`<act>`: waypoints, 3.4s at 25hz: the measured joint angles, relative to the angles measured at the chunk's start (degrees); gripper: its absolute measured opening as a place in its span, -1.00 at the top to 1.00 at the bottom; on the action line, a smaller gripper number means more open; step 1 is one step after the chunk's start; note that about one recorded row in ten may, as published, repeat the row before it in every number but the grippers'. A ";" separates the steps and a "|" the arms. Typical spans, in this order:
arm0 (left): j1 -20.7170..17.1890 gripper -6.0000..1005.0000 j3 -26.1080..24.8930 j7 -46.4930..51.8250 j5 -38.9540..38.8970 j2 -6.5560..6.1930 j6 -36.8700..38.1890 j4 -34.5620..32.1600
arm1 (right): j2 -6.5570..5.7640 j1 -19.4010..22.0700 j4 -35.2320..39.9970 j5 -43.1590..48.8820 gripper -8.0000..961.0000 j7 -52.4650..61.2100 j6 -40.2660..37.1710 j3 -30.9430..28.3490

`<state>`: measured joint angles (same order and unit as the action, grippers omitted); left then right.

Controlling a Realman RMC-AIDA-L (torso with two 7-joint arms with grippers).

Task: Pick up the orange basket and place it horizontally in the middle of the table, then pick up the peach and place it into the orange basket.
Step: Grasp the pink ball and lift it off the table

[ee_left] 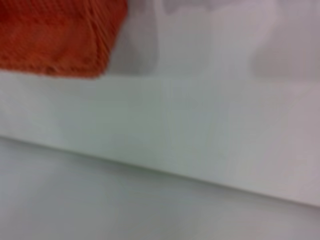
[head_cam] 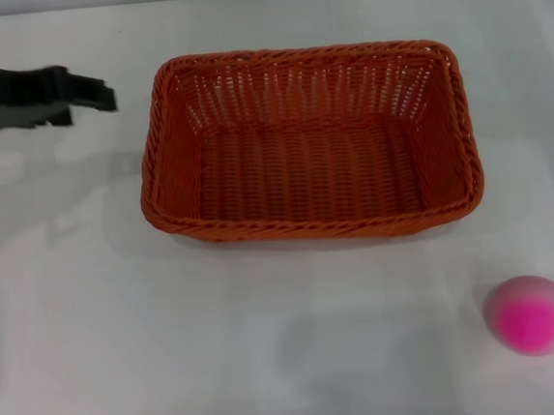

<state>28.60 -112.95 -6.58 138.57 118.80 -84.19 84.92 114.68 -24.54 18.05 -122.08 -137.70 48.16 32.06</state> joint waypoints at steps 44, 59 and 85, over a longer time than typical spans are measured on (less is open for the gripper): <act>-12.50 -0.19 -4.53 -45.38 -28.81 0.26 38.77 -17.16 | -2.97 14.71 16.20 15.16 -0.70 24.76 21.18 15.74; -12.77 -0.19 -5.31 -47.20 -29.26 0.33 38.90 -17.66 | -2.95 23.29 19.64 17.10 -0.72 29.29 31.80 14.80; -12.68 -0.19 -5.26 -49.88 -29.75 0.20 38.67 -19.70 | -1.63 30.40 19.05 30.94 -0.72 30.35 44.79 10.29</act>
<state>15.91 -118.21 -56.46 108.82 119.00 -45.52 65.21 113.05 5.87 37.11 -91.13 -107.35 92.96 42.34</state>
